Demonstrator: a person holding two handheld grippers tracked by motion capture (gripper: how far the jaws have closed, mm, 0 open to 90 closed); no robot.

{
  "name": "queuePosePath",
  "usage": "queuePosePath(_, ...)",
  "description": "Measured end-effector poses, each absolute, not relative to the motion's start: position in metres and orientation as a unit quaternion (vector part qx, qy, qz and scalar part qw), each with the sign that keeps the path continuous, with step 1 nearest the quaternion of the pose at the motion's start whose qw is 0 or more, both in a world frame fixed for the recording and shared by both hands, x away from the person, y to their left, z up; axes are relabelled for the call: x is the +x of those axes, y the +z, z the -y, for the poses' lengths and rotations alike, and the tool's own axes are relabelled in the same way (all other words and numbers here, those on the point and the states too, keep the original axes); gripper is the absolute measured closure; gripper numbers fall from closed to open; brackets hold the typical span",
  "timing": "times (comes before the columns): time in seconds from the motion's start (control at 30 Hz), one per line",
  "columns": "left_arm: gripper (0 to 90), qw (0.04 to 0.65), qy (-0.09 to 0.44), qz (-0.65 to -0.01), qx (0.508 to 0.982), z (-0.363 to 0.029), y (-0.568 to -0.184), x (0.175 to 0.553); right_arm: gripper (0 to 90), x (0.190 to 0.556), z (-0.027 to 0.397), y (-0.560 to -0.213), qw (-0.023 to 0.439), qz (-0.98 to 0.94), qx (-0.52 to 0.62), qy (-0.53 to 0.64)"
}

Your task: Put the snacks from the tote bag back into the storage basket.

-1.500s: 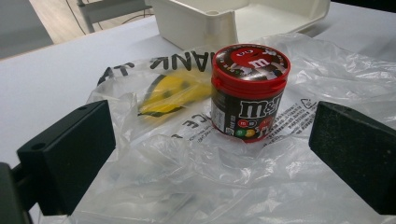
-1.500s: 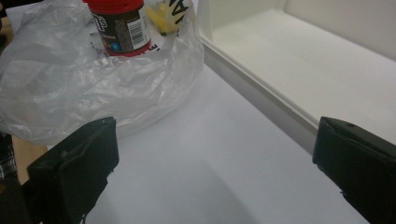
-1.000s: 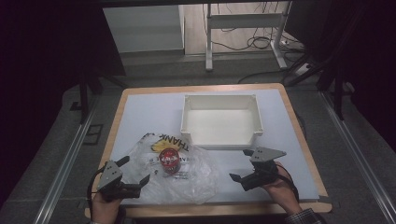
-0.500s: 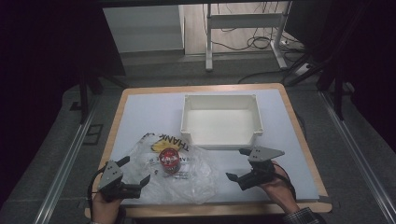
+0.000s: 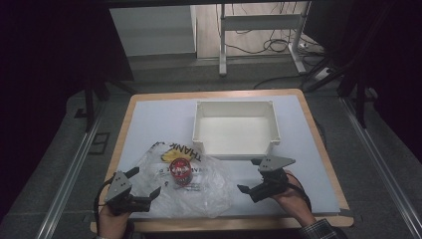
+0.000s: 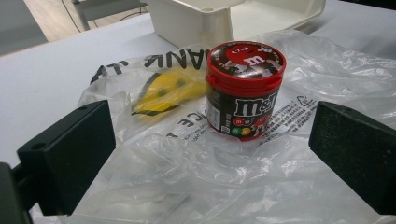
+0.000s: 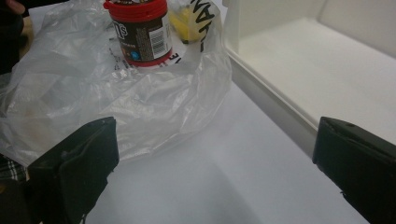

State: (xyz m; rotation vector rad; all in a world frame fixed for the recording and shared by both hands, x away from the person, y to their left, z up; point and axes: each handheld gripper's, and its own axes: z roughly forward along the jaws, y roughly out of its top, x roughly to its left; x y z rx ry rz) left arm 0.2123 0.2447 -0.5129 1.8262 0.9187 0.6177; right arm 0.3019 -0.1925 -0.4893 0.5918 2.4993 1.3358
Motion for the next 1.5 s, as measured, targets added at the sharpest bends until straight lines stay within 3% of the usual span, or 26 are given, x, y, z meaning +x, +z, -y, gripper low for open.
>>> queuePosePath(1.5, 0.4, 0.490, 0.257, -0.379, 0.741, -0.248, -0.511, 0.211, 0.2, 0.318, 0.137, -0.496, 0.067, -0.873, 0.171, 0.452)
